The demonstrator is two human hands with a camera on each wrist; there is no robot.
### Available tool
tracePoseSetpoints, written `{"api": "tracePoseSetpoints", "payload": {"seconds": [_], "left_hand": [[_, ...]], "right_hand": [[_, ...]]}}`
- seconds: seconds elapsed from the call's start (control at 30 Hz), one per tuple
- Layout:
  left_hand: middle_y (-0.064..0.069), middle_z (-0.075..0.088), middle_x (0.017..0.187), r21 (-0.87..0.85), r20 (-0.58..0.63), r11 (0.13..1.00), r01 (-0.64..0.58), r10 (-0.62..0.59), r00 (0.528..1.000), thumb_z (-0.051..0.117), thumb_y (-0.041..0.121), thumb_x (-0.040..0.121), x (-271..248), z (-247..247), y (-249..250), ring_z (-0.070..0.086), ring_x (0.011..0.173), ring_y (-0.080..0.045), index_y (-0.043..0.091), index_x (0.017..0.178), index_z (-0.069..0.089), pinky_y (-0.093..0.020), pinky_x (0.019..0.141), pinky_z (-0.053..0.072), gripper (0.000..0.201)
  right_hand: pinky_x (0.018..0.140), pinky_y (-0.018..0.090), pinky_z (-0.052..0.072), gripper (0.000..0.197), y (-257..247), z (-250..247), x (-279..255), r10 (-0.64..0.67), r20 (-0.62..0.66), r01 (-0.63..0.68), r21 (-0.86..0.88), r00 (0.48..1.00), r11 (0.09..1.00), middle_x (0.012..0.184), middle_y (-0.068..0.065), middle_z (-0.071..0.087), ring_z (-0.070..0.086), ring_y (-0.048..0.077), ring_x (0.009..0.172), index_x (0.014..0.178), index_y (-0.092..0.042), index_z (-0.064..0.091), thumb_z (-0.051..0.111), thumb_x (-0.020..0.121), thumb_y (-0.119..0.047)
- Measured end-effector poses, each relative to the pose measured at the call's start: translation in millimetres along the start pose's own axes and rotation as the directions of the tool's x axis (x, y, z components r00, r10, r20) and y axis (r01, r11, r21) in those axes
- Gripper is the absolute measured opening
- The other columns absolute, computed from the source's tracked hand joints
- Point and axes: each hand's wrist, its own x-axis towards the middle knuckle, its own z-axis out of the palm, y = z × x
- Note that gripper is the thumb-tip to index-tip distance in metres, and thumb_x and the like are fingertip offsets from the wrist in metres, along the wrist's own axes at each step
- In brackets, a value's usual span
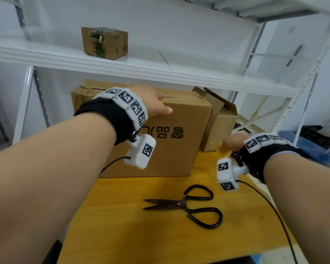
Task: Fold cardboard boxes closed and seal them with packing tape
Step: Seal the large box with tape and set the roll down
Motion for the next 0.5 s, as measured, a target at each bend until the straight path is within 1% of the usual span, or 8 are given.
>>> {"api": "tracePoseSetpoints", "payload": {"seconds": [0.07,0.17,0.2,0.23,0.33,0.37,0.43,0.5], "left_hand": [[-0.003,0.036,0.156,0.025,0.008,1.000,-0.009,0.009,1.000,0.042,0.075,0.087,-0.8,-0.8,-0.5,0.036,0.140,-0.029,0.037,0.151,0.032,-0.048,0.113,0.028,0.075],[-0.004,0.032,0.157,0.032,0.036,0.999,-0.011,0.010,0.999,0.039,0.078,0.086,-1.3,-3.6,-4.4,0.031,0.142,-0.031,0.040,0.151,0.030,-0.051,0.115,0.025,0.076],[-0.003,0.033,0.156,0.012,0.039,1.000,-0.018,0.017,0.999,0.040,0.077,0.086,-2.0,-3.8,-5.8,0.034,0.141,-0.031,0.040,0.151,0.030,-0.048,0.113,0.029,0.076],[-0.002,0.033,0.156,-0.007,0.040,1.000,-0.028,0.028,0.999,0.042,0.076,0.086,-2.2,-3.5,-7.5,0.037,0.139,-0.029,0.040,0.151,0.029,-0.045,0.109,0.033,0.075],[0.000,0.026,0.159,-0.016,0.042,0.999,-0.048,0.049,0.998,0.043,0.076,0.086,0.3,-1.8,-12.9,0.040,0.137,-0.027,0.041,0.151,0.027,-0.042,0.104,0.039,0.076],[-0.001,0.026,0.159,-0.011,0.037,0.999,-0.049,0.050,0.998,0.042,0.076,0.085,1.3,-1.3,-14.3,0.040,0.137,-0.027,0.041,0.151,0.028,-0.042,0.104,0.040,0.076],[0.000,0.030,0.158,0.001,0.019,0.999,-0.054,0.053,0.998,0.040,0.078,0.083,2.8,0.3,-16.9,0.044,0.134,-0.025,0.037,0.150,0.032,-0.042,0.100,0.044,0.079],[0.000,0.045,0.147,0.022,-0.014,0.996,-0.090,0.090,0.996,0.040,0.076,0.084,2.6,1.7,-20.9,0.054,0.123,-0.024,0.030,0.145,0.040,-0.039,0.092,0.049,0.077]], "right_hand": [[0.083,0.031,0.037,0.036,-16.2,-41.1,-18.4,-0.059,-0.162,0.053,-0.043,0.985,0.998,0.134,0.019,0.059,0.056,0.033,0.124,0.130,0.005,0.059,0.047,0.105,-0.020],[0.081,0.035,0.049,0.025,-48.0,-86.6,-50.9,-0.136,-0.408,0.123,-0.058,0.903,0.991,0.103,0.021,0.067,0.065,0.036,0.101,0.104,0.005,0.068,0.047,0.100,-0.008],[0.076,0.034,0.046,0.020,-57.1,-96.6,-56.1,-0.152,-0.467,0.147,-0.046,0.871,0.988,0.092,0.019,0.063,0.064,0.036,0.096,0.094,0.004,0.065,0.047,0.097,-0.005],[0.073,0.032,0.041,0.017,-67.7,-103.1,-61.0,-0.154,-0.532,0.181,-0.001,0.832,0.984,0.087,0.017,0.059,0.061,0.036,0.093,0.093,0.003,0.062,0.046,0.096,-0.004],[0.066,0.029,0.036,0.019,-110.9,-112.8,-81.9,-0.168,-0.673,0.412,0.219,0.720,0.885,0.084,0.009,0.052,0.053,0.033,0.079,0.113,-0.010,0.053,0.044,0.099,-0.019],[0.069,0.030,0.037,0.028,-127.8,-114.3,-82.0,-0.222,-0.686,0.485,0.215,0.692,0.847,0.091,0.011,0.054,0.056,0.035,0.085,0.123,-0.012,0.052,0.046,0.099,-0.025],[0.085,0.033,0.043,0.049,-161.6,-108.8,-79.0,-0.313,-0.655,0.577,0.230,0.687,0.784,0.120,0.018,0.061,0.057,0.038,0.115,0.144,-0.012,0.046,0.050,0.099,-0.032],[0.097,0.035,0.047,0.060,-187.8,-95.3,-69.1,-0.373,-0.631,0.651,0.287,0.680,0.703,0.134,0.017,0.060,0.056,0.037,0.123,0.151,-0.014,0.043,0.053,0.096,-0.037]]}}
